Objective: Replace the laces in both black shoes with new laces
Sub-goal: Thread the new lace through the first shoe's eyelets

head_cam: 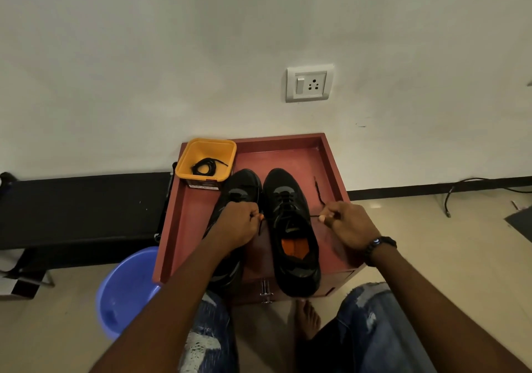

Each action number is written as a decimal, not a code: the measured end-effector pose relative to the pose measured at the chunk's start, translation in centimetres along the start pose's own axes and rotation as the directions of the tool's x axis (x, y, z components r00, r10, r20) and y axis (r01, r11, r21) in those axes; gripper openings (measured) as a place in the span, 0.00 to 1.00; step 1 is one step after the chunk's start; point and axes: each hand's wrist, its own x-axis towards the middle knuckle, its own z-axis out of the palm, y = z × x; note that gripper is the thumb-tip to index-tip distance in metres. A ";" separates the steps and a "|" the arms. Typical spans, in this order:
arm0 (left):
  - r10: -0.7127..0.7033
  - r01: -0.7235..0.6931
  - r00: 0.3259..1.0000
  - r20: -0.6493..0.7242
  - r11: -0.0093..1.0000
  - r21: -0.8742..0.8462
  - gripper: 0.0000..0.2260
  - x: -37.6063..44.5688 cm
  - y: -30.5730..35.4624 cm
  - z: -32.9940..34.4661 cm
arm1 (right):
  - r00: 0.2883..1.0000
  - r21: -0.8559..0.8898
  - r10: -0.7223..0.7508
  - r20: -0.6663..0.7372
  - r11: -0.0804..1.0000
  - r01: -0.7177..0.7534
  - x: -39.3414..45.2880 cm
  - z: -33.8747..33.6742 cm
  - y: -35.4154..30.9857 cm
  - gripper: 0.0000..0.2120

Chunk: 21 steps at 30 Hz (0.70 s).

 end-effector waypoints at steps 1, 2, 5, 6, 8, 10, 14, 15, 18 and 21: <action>-0.002 0.002 1.000 0.001 1.000 0.000 0.10 0.0 0.0 -0.1 | 1.000 -0.019 0.010 0.008 1.000 -0.010 -0.1 0.1 -0.2 0.15; -0.005 0.005 1.000 0.010 1.000 -0.010 0.10 -0.1 -0.1 -0.2 | 1.000 -0.042 0.016 0.023 0.999 -0.015 -0.2 0.2 -0.2 0.14; -0.012 0.012 1.000 -0.003 1.000 0.007 0.10 -0.3 -0.1 -0.2 | 1.000 -0.037 0.008 -0.027 0.999 -0.009 0.0 0.1 0.2 0.12; -0.015 0.015 1.000 -0.026 1.000 0.012 0.10 -0.3 -0.1 -0.2 | 0.998 -0.021 0.018 -0.052 1.000 -0.019 0.1 -0.1 0.3 0.11; -0.025 0.025 0.999 -0.044 1.000 0.005 0.10 -0.3 -0.1 -0.1 | 0.997 -0.011 0.033 -0.075 0.999 -0.034 0.2 -0.1 0.4 0.11; -0.041 0.041 0.999 -0.017 0.999 0.008 0.09 -0.3 0.1 -0.1 | 0.998 -0.022 0.043 -0.054 0.999 -0.045 0.1 0.1 0.3 0.14; -0.047 0.047 0.999 -0.021 0.999 -0.002 0.10 -0.4 0.1 -0.2 | 0.996 -0.004 0.059 -0.072 0.998 -0.060 0.0 0.1 0.1 0.15; -0.046 0.045 0.999 -0.022 0.999 -0.007 0.10 -0.3 0.2 -0.2 | 0.995 0.006 0.064 -0.077 0.998 -0.064 0.0 0.0 0.0 0.14; -0.028 0.028 1.000 0.009 0.999 -0.026 0.13 -0.3 -0.2 -0.8 | 0.995 0.028 0.086 -0.055 0.996 -0.085 0.0 0.0 0.1 0.07; 0.004 -0.003 0.999 0.045 1.000 -0.024 0.12 -0.3 0.0 -1.7 | 0.997 0.016 0.059 -0.051 0.998 -0.058 0.0 0.2 -0.2 0.07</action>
